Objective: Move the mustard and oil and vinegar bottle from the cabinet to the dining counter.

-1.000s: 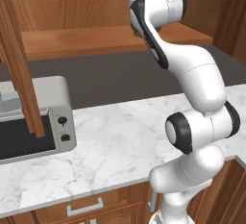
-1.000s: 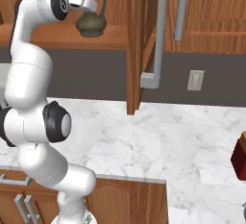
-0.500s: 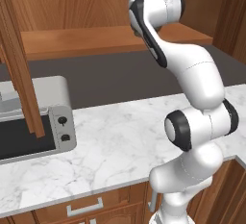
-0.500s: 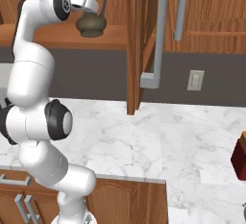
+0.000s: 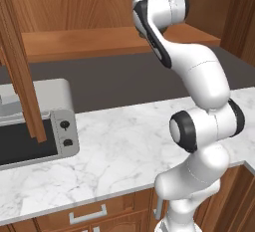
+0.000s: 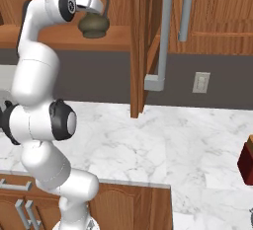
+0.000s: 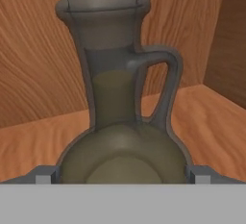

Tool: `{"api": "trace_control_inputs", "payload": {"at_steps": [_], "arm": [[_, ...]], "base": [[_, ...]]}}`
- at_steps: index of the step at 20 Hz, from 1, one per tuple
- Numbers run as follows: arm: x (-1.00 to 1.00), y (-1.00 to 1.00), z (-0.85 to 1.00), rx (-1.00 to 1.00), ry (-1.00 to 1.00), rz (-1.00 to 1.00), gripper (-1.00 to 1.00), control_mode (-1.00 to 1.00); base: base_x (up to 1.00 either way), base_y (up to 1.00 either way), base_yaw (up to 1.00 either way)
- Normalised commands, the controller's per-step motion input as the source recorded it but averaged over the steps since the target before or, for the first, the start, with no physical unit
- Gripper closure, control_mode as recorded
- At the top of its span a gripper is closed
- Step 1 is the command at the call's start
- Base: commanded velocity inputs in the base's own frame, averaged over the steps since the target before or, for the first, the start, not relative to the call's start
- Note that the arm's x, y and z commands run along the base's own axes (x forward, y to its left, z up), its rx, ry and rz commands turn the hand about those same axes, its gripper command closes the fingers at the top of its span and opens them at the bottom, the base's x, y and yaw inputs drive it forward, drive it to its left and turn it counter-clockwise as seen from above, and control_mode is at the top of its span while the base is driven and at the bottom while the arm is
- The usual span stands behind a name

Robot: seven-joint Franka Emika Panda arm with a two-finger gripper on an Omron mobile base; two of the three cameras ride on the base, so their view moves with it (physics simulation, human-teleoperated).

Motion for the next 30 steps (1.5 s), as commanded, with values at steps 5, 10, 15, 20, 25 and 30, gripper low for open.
{"api": "trace_control_inputs", "payload": {"at_steps": [5, 10, 15, 20, 25, 30], "arm": [[0.17, 0.00, 0.00, 0.00, 0.00, 0.00, -1.00, -1.00], [0.14, 0.00, 0.00, 0.00, 0.00, 0.00, -1.00, -1.00], [0.16, 0.00, 0.00, 0.00, 0.00, 0.00, -1.00, -1.00], [0.18, 0.00, 0.00, 0.00, 0.00, 0.00, -1.00, -1.00], [0.16, 0.00, 0.00, 0.00, 0.00, 0.00, -1.00, -1.00], [0.20, 0.00, 0.00, 0.00, 0.00, -0.01, -1.00, -1.00]], "base": [[0.00, 0.00, 0.00], [0.00, 0.00, 0.00], [0.00, 0.00, 0.00], [0.00, 0.00, 0.00], [0.00, 0.00, 0.00], [0.00, 0.00, 0.00]]}}
